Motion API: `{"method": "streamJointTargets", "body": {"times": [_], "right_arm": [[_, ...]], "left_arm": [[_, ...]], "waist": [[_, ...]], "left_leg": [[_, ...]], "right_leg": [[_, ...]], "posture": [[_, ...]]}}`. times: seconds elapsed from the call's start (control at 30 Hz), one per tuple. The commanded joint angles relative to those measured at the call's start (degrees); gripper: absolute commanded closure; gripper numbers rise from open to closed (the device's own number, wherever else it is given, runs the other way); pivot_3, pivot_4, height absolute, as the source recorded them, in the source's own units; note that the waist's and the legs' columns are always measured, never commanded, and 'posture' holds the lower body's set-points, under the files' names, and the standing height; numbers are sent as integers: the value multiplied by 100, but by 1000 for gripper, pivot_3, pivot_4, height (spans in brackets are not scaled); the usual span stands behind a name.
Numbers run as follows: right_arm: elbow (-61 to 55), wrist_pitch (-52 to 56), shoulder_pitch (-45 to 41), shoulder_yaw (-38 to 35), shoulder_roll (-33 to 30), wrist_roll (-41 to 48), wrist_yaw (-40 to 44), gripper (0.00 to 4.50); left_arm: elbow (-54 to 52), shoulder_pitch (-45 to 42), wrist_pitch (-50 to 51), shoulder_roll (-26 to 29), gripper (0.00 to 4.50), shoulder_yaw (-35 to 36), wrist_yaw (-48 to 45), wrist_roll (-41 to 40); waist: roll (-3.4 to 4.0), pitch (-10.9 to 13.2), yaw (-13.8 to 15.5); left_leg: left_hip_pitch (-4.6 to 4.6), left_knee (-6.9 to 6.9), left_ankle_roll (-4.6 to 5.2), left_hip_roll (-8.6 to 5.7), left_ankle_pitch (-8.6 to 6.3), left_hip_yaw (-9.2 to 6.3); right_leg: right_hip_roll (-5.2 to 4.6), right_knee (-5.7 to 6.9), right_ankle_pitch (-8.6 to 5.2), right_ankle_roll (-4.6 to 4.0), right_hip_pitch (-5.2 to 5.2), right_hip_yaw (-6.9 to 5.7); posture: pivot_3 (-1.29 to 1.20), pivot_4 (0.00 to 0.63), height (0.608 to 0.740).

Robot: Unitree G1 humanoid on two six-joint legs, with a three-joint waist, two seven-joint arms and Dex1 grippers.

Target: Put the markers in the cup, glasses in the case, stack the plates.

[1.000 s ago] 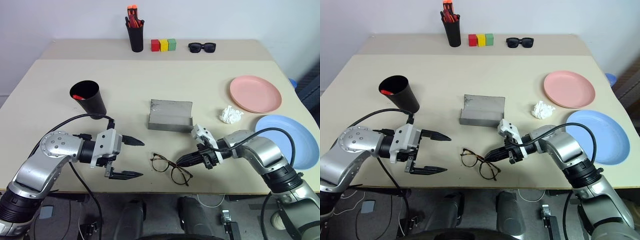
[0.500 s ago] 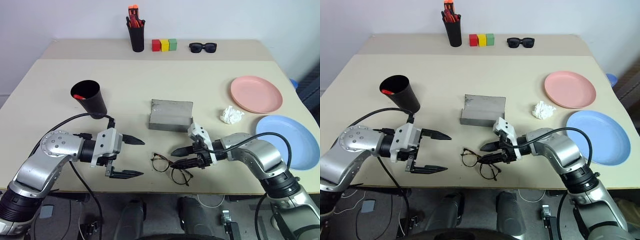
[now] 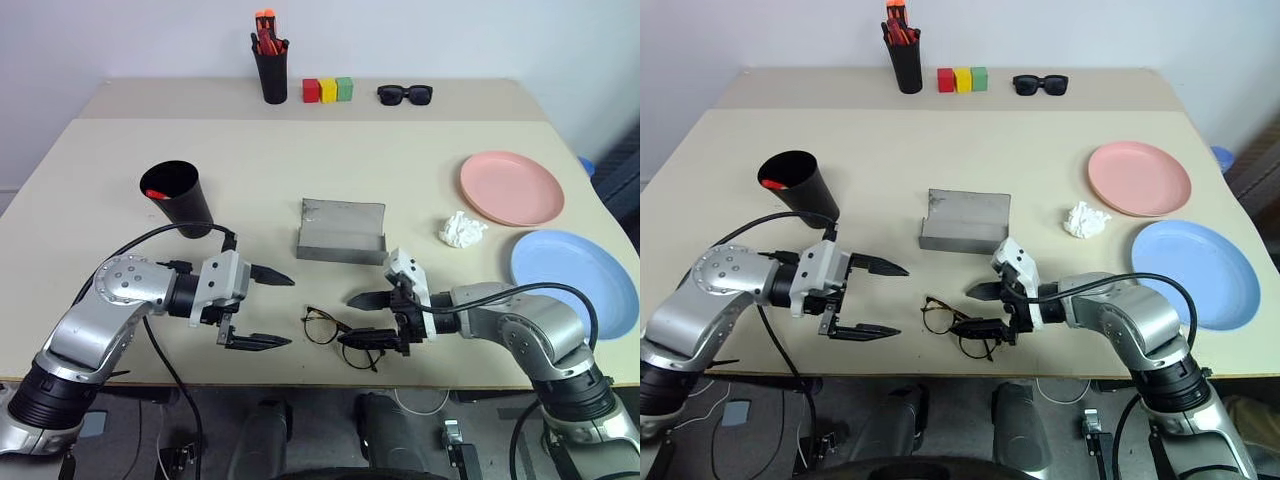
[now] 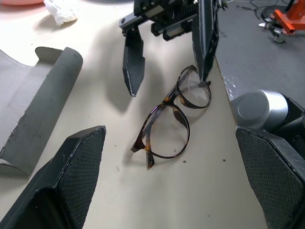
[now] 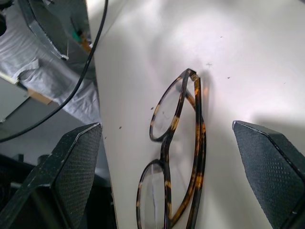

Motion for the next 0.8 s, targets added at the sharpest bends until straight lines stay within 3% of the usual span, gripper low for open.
{"method": "streamJointTargets", "body": {"times": [0.03, 0.43, 0.8], "right_arm": [[-183, -23, 81, -70, 34, 134, -103, 29], [-160, -329, 484, 28, -327, 154, 80, 29], [-407, -509, 610, 214, -256, 100, -102, 29]], "left_arm": [[-19, -68, -134, -32, 10, -24, -57, 23], [65, -137, -186, -72, 10, -75, -135, 46], [66, -112, -258, -94, 10, -118, -157, 118]], "waist": [[0, 0, 0], [0, 0, -1], [0, 0, -2]], "left_leg": [[0, 0, 0, 0, 0, 0], [0, -1, 1, 0, -1, 0], [0, 0, 2, 0, -1, 0]], "right_leg": [[0, 0, 0, 0, 0, 0], [0, -1, -1, 0, 0, 0], [0, 0, -1, 0, 0, 0]], "posture": [[0, 150, 740], [0, 150, 740], [0, 150, 740]]}}
